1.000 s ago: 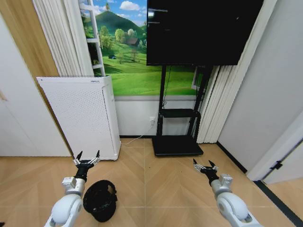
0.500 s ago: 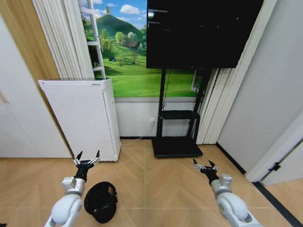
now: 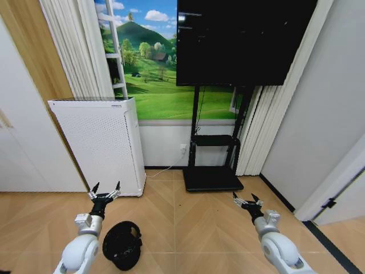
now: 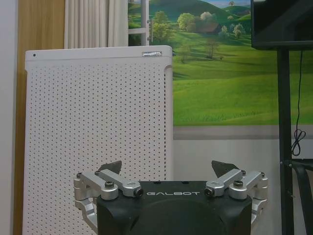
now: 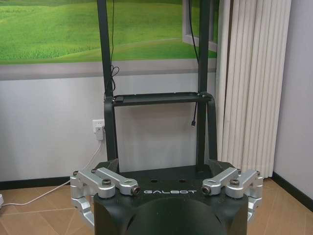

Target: Pick up the trash bin and place the garbage on the floor into it.

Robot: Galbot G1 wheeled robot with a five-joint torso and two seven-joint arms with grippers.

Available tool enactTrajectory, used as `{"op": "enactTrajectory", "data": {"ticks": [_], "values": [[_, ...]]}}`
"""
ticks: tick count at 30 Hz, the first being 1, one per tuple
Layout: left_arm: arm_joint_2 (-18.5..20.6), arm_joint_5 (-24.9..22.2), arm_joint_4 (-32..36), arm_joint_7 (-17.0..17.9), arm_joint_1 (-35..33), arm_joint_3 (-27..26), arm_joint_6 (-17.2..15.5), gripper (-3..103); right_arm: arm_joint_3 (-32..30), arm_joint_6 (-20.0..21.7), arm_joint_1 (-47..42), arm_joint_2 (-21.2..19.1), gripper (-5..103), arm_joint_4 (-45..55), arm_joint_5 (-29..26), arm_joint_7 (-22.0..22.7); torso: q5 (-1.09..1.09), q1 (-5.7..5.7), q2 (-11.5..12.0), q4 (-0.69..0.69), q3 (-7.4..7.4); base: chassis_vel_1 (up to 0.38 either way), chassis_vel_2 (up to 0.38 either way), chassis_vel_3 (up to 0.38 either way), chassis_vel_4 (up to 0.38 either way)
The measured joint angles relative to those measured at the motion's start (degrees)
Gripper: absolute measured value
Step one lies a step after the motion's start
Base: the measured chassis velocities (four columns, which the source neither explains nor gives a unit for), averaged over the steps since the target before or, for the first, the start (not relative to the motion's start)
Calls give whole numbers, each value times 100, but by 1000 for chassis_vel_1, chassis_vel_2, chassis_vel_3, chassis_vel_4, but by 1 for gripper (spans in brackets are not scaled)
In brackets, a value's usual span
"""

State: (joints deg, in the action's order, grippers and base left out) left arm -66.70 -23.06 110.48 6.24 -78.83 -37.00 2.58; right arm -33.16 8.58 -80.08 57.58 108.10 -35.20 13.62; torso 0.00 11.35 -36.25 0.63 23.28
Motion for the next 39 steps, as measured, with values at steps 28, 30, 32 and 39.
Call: {"op": "enactTrajectory", "data": {"ticks": [28, 30, 32, 39], "values": [[0, 0, 0, 0, 0, 0, 0, 100, 0, 0, 0, 0, 100, 0, 0, 0, 0, 285, -696, 0, 410, 0, 0, 0, 0], [0, 0, 0, 0, 0, 0, 0, 100, 0, 0, 0, 0, 100, 0, 0, 0, 0, 298, -733, 0, 432, 0, 0, 0, 0], [0, 0, 0, 0, 0, 0, 0, 100, 0, 0, 0, 0, 100, 0, 0, 0, 0, 303, -743, 0, 439, 0, 0, 0, 0], [0, 0, 0, 0, 0, 0, 0, 100, 0, 0, 0, 0, 100, 0, 0, 0, 0, 307, -746, 0, 443, 5, -3, -9, 4]]}}
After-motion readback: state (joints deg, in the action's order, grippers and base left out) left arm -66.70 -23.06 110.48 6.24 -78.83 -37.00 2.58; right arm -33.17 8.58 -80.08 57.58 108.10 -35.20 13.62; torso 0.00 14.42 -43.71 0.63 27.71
